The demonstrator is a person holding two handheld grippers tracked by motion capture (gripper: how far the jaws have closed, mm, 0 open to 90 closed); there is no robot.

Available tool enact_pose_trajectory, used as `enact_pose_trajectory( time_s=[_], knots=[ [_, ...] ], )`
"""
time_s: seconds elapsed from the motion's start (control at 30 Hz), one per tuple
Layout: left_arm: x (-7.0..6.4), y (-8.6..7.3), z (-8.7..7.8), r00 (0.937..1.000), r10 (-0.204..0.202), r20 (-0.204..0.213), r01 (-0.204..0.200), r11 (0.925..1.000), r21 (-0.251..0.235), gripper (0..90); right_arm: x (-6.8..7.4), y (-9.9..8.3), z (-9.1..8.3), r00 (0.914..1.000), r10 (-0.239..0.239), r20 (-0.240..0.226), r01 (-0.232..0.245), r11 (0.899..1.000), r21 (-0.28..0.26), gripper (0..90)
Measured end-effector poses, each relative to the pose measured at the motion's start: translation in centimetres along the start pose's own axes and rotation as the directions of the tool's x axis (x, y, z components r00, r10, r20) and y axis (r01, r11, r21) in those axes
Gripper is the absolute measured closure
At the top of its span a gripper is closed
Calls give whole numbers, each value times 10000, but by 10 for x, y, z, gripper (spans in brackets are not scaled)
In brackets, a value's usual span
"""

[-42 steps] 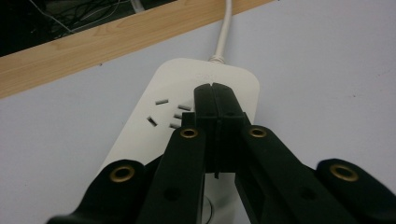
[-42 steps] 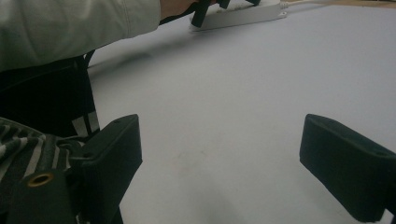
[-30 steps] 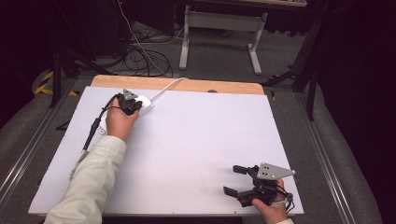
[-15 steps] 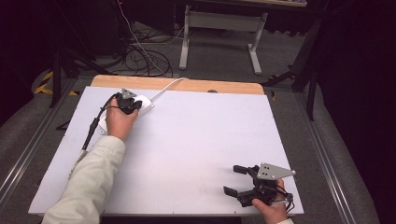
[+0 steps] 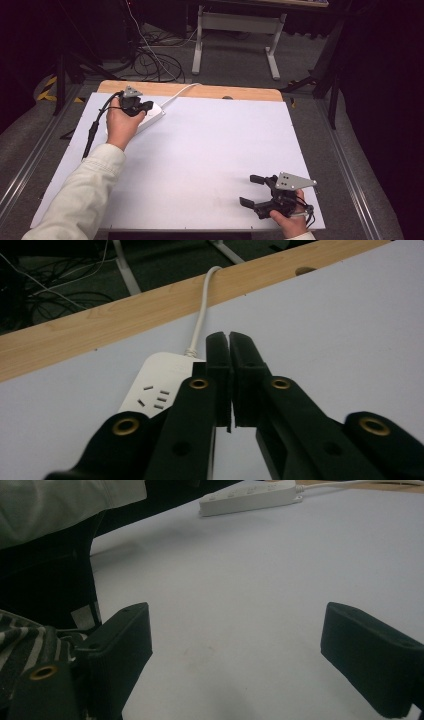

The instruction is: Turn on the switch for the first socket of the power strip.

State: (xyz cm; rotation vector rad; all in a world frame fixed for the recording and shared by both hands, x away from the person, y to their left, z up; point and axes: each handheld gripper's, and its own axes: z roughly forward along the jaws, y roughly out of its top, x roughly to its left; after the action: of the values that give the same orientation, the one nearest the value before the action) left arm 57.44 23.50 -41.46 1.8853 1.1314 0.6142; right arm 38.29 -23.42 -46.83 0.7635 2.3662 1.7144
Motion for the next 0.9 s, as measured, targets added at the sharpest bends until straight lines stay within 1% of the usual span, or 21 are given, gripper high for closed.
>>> enact_pose_trajectory(
  time_s=[0.13,0.2,0.33,0.43,0.47,0.5,0.53,0.57,0.63,0.73,0.8,0.83,0.9],
  knots=[
    [-2,1,-6,9997,3,242,-4,10000,45,836,-2,1,2,10000,-50,1,50,10000,41,137],
    [-3,2,-13,9991,42,414,-45,10000,64,756,-2,1,2,10000,-85,-17,85,10000,30,137],
    [-10,6,-30,9967,123,803,-115,9999,-95,572,-2,1,2,9999,-158,27,158,9999,62,137],
    [-17,10,-46,9926,408,1143,-370,9987,-352,478,-1,2,1,9998,-170,57,170,9999,-24,137],
    [-19,11,-51,9915,551,1180,-505,9979,-415,453,-1,2,1,9998,-171,55,171,9998,-49,137],
    [-22,11,-56,9896,542,1330,-482,9977,-479,428,-1,2,0,9999,-141,84,142,9999,-51,137],
    [-24,12,-62,9882,684,1371,-615,9966,-539,407,-1,2,1,9998,-161,100,162,9999,-44,137],
    [-27,12,-67,9850,715,1570,-637,9965,-544,389,-1,2,1,9998,-159,101,160,9999,-42,137],
    [-32,11,-77,9793,961,1782,-871,9945,-578,368,-1,2,1,9998,-160,108,161,9999,-63,137],
    [-41,7,-90,9710,1112,2117,-934,9913,-924,328,-1,2,1,9998,-183,129,184,9998,-64,137],
    [-45,4,-99,9658,1315,2236,-1090,9879,-1103,302,-1,2,1,9997,-180,163,181,9998,-45,136],
    [-47,2,-103,9630,1344,2334,-1089,9869,-1190,286,-1,2,1,9997,-185,165,186,9998,-38,136],
    [-50,-2,-112,9579,1486,2456,-1214,9850,-1226,261,-1,2,1,9996,-215,196,215,9998,13,137]
  ],
)
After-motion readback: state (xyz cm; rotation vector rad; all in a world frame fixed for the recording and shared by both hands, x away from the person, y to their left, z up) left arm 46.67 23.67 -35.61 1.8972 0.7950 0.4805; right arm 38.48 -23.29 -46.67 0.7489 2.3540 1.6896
